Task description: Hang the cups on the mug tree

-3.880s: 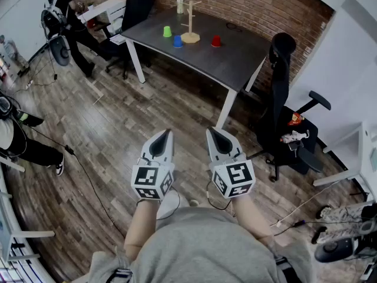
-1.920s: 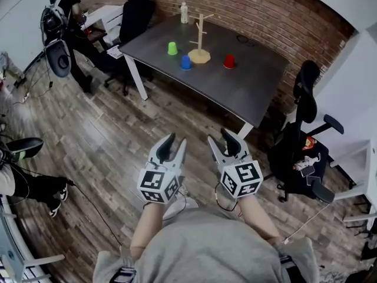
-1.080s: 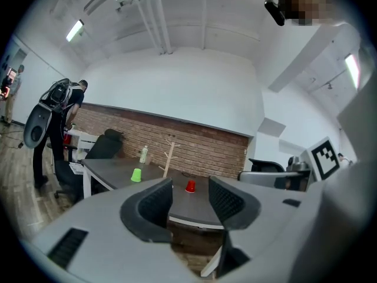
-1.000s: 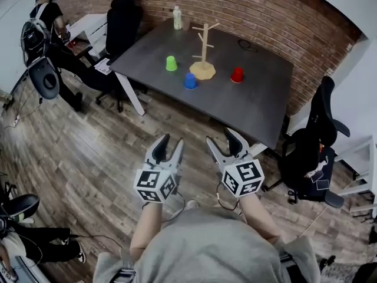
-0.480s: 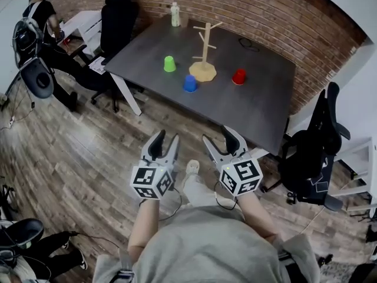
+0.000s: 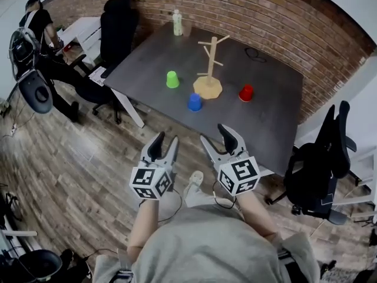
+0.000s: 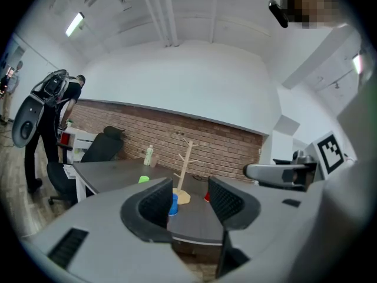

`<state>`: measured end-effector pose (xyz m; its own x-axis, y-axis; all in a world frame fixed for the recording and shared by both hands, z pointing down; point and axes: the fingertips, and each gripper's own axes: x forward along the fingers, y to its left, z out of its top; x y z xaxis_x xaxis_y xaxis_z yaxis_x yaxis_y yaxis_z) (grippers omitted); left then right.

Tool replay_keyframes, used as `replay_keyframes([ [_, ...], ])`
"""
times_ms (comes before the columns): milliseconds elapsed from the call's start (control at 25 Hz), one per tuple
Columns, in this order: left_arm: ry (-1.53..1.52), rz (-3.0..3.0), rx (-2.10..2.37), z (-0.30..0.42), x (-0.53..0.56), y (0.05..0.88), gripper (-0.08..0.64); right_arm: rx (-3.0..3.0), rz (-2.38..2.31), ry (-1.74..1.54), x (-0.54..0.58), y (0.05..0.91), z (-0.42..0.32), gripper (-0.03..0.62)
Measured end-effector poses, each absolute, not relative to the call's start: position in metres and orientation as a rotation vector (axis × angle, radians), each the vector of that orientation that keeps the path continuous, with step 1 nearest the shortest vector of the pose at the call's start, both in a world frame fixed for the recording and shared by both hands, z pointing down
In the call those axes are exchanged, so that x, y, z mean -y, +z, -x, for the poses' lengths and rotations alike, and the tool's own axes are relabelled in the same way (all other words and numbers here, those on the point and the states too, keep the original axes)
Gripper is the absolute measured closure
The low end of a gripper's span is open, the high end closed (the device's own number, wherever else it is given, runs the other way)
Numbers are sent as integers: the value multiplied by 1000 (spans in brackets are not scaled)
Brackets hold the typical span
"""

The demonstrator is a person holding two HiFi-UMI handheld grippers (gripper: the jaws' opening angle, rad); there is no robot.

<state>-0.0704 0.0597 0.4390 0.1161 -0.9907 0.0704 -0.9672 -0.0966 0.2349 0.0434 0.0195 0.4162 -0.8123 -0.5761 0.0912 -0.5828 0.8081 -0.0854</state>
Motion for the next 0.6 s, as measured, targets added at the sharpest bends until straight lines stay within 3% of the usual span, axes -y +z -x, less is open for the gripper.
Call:
replay_keyframes([
  [600,-136,-2168,1915,132,75,444,379,2908,-951,185,104,414,13,339],
])
